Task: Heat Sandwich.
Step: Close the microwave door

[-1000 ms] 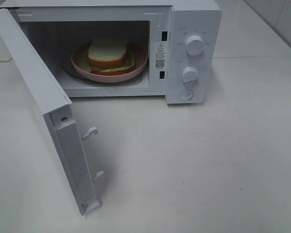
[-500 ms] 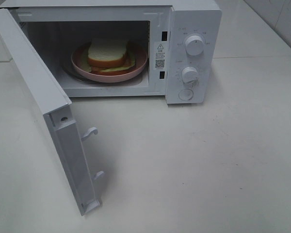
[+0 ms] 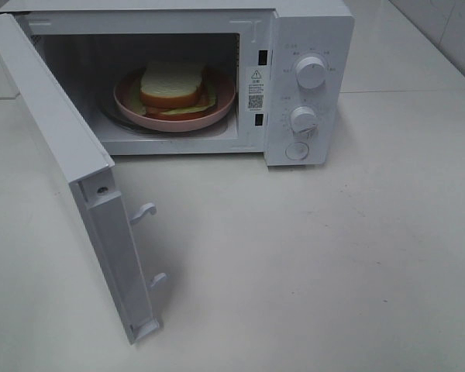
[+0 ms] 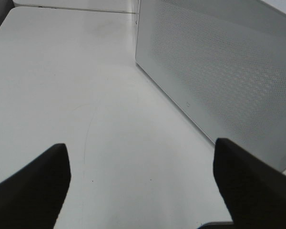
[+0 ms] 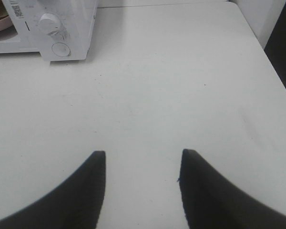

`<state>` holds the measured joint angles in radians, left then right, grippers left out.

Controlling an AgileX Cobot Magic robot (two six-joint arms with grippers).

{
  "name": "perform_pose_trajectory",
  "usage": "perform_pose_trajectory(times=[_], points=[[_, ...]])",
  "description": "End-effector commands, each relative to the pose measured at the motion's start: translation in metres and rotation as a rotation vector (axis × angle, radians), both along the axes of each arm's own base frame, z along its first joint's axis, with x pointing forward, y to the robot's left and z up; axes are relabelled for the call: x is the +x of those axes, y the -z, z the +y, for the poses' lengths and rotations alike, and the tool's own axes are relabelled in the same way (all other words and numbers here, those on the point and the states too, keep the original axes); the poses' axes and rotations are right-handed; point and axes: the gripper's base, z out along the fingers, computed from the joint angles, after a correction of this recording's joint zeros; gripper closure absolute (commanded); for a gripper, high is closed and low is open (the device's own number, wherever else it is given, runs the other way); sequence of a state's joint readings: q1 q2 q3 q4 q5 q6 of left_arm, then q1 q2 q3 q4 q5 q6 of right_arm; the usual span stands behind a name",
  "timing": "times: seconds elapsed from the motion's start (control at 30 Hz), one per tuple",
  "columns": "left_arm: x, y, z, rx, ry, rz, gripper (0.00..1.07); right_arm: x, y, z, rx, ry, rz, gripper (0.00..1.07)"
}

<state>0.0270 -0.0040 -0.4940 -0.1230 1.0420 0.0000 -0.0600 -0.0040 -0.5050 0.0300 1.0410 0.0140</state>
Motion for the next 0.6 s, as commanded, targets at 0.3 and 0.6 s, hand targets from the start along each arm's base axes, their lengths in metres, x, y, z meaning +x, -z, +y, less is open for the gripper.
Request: perform_pose_trajectory(times=[0.3, 0.6], points=[[-0.0027, -0.0001, -0.0003, -0.004, 0.008, -0.031, 0.31, -0.0037, 0.0006, -0.0022, 0.005, 0.042, -0.029, 0.58], [-0.0027, -0.0001, -0.0003, -0.004, 0.008, -0.031, 0.31, -0.0037, 0.0005, -0.0018, 0.008, 0.039, -0.03, 0.58]])
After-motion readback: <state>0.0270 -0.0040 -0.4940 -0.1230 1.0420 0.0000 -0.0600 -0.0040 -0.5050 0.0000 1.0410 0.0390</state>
